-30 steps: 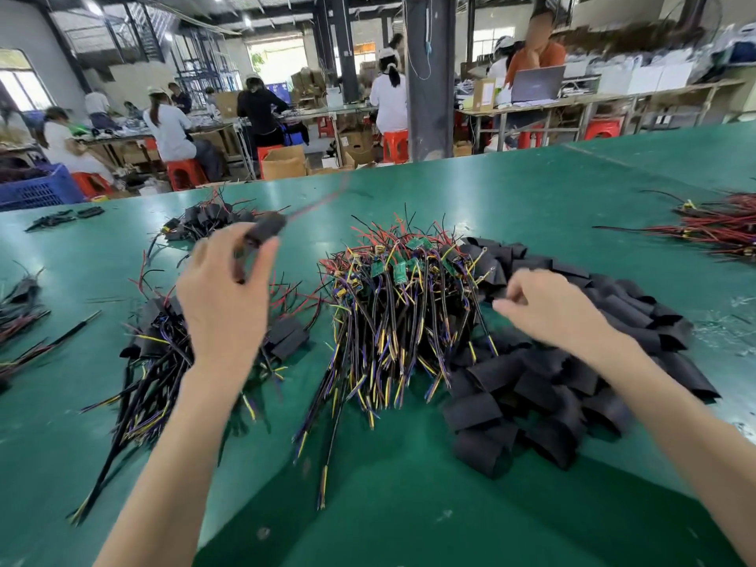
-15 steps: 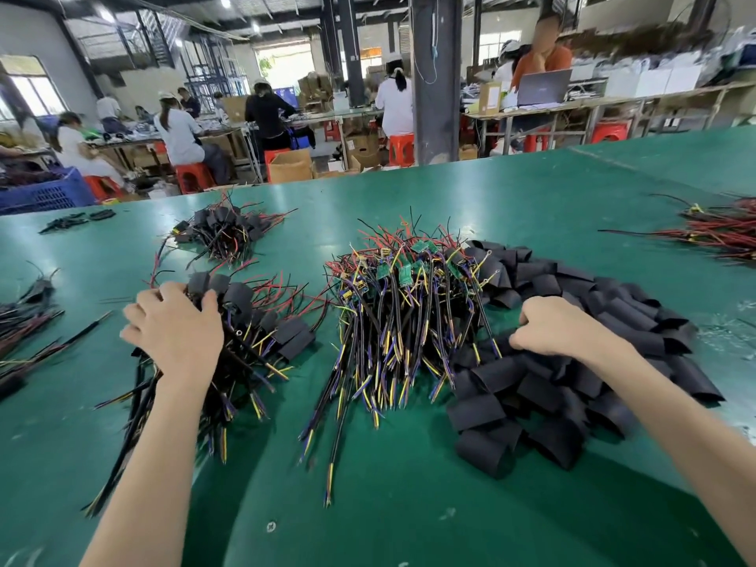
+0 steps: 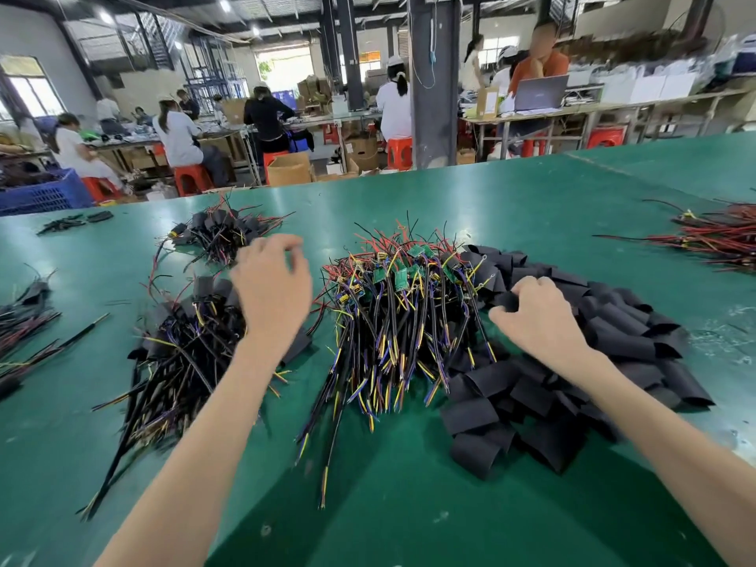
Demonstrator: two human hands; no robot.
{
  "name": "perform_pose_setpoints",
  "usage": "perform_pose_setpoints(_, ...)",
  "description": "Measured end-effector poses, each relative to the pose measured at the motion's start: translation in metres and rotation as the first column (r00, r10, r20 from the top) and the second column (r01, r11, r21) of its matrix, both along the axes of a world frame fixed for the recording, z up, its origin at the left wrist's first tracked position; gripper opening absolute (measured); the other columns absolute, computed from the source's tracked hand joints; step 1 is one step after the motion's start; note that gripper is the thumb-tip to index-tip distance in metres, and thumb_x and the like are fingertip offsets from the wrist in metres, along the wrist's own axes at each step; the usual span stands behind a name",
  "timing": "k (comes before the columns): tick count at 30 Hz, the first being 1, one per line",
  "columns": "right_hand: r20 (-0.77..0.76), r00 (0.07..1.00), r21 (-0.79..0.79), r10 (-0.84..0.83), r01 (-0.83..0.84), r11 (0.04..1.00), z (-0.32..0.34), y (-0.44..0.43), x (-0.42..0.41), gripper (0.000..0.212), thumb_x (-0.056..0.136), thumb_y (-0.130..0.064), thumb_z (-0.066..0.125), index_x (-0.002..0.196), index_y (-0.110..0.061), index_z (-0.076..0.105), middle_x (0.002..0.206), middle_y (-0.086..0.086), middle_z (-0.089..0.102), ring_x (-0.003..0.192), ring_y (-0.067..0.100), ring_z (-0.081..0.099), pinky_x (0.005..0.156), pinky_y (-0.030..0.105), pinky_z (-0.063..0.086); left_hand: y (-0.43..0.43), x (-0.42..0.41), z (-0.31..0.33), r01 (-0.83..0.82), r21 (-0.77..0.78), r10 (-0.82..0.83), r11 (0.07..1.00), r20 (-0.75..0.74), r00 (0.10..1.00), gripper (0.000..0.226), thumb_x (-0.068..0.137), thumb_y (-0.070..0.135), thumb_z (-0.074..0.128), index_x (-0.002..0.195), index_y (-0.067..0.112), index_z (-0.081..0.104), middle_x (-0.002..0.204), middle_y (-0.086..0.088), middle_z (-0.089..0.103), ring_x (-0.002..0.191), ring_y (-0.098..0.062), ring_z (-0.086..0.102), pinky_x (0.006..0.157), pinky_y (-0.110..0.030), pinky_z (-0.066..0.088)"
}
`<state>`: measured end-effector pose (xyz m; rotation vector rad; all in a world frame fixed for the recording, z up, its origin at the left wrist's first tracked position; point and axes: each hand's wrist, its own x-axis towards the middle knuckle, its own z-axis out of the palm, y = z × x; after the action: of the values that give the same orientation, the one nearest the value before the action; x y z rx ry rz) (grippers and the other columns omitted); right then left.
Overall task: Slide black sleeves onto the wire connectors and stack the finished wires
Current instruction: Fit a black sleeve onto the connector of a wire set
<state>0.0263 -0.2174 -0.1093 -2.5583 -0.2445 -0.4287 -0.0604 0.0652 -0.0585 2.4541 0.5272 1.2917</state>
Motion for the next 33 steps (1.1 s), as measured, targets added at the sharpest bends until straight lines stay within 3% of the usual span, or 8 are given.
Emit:
perform_pose_setpoints(4, 0.102, 0.992, 0.046, 0.07, -0.075, 0.996, -0.007, 0.004, -0.003, 0.032, 0.079, -0.017, 0.06, 0.106, -0.001, 0.055, 0.106, 0.015, 0.055, 0.1, 0.032, 0.051, 0.081, 0.034, 0.037, -0.044, 0.057, 0.01, 0.106, 0.083, -0.083, 0.991, -0.241, 0.967, 0.026, 0.096, 0.023, 0.039, 0.105, 0.019, 0.064, 0.101, -0.001, 0.066, 0.101, -0.022, 0.052, 0.089, -0.036, 0.028)
perform_pose_setpoints(8, 0.147, 0.983, 0.086, 0.109, -0.123, 0.989, -0.011, 0.004, -0.005, 0.037, 0.08, -0.017, 0.062, 0.113, -0.002, 0.054, 0.111, 0.013, 0.055, 0.104, 0.029, 0.052, 0.085, 0.033, 0.037, -0.061, 0.093, 0.012, 0.079, 0.246, 0.057, 0.966, -0.502, 0.863, 0.029, 0.097, 0.03, 0.038, 0.082, 0.015, 0.057, 0.087, -0.004, 0.065, 0.09, -0.025, 0.054, 0.089, -0.038, 0.028)
perform_pose_setpoints(14, 0.171, 0.974, 0.085, 0.145, -0.161, 0.983, -0.013, 0.007, -0.007, 0.037, 0.081, -0.017, 0.062, 0.113, -0.002, 0.053, 0.112, 0.013, 0.054, 0.103, 0.028, 0.053, 0.084, 0.033, 0.038, -0.062, 0.103, 0.014, -0.026, 0.098, 0.083, 0.995, -0.646, 0.759, 0.019, 0.08, 0.017, 0.052, 0.063, 0.015, 0.045, 0.068, 0.001, 0.05, 0.09, -0.028, 0.056, 0.1, -0.046, 0.022)
perform_pose_setpoints(23, 0.187, 0.969, 0.113, 0.162, -0.185, 0.976, -0.01, 0.01, -0.012, 0.028, 0.081, -0.015, 0.061, 0.106, -0.005, 0.054, 0.104, 0.011, 0.056, 0.096, 0.029, 0.052, 0.081, 0.035, 0.038, -0.07, 0.096, 0.035, 0.055, -0.164, -0.098, 0.985, -0.262, 0.96, 0.016, 0.082, 0.014, 0.054, 0.095, 0.008, 0.046, 0.082, -0.005, 0.056, 0.085, -0.027, 0.056, 0.084, -0.037, 0.034)
perform_pose_setpoints(25, 0.186, 0.968, 0.127, 0.165, -0.19, 0.973, -0.009, 0.009, -0.012, 0.025, 0.081, -0.015, 0.061, 0.103, -0.005, 0.055, 0.101, 0.011, 0.057, 0.095, 0.028, 0.052, 0.082, 0.036, 0.039, -0.068, 0.092, 0.056, 0.126, -0.379, -0.185, 0.917, -0.124, 0.975, 0.025, 0.087, 0.012, 0.052, 0.108, 0.0, 0.047, 0.099, -0.013, 0.06, 0.091, -0.029, 0.058, 0.073, -0.033, 0.04)
perform_pose_setpoints(28, 0.182, 0.969, 0.166, 0.17, -0.201, 0.966, -0.007, 0.01, -0.013, 0.024, 0.079, -0.014, 0.061, 0.102, -0.006, 0.055, 0.099, 0.01, 0.058, 0.091, 0.028, 0.054, 0.083, 0.038, 0.043, -0.058, 0.08, 0.093, 0.337, -0.663, -0.379, 0.669, 0.087, 0.922, 0.031, 0.092, -0.001, 0.039, 0.123, -0.004, 0.044, 0.099, -0.014, 0.055, 0.072, -0.022, 0.061, 0.061, -0.032, 0.05)
perform_pose_setpoints(30, 0.173, 0.97, 0.174, 0.172, -0.202, 0.964, -0.007, 0.01, -0.013, 0.027, 0.079, -0.015, 0.06, 0.105, -0.008, 0.054, 0.099, 0.01, 0.06, 0.092, 0.028, 0.054, 0.084, 0.039, 0.043, -0.05, 0.065, 0.117, 0.408, -0.666, -0.456, 0.625, 0.112, 0.883, 0.034, 0.094, -0.006, 0.034, 0.125, -0.001, 0.045, 0.087, -0.009, 0.052, 0.064, -0.017, 0.055, 0.056, -0.027, 0.049)
perform_pose_setpoints(33, 0.172, 0.967, 0.178, 0.189, -0.219, 0.959, -0.008, 0.011, -0.013, 0.034, 0.08, -0.016, 0.059, 0.112, -0.009, 0.052, 0.101, 0.01, 0.06, 0.086, 0.029, 0.058, 0.084, 0.038, 0.044, -0.042, 0.036, 0.148, 0.421, -0.443, -0.464, 0.792, 0.013, 0.886, 0.022, 0.096, 0.002, 0.039, 0.109, 0.01, 0.055, 0.082, 0.002, 0.05, 0.066, -0.008, 0.049, 0.056, -0.017, 0.046)
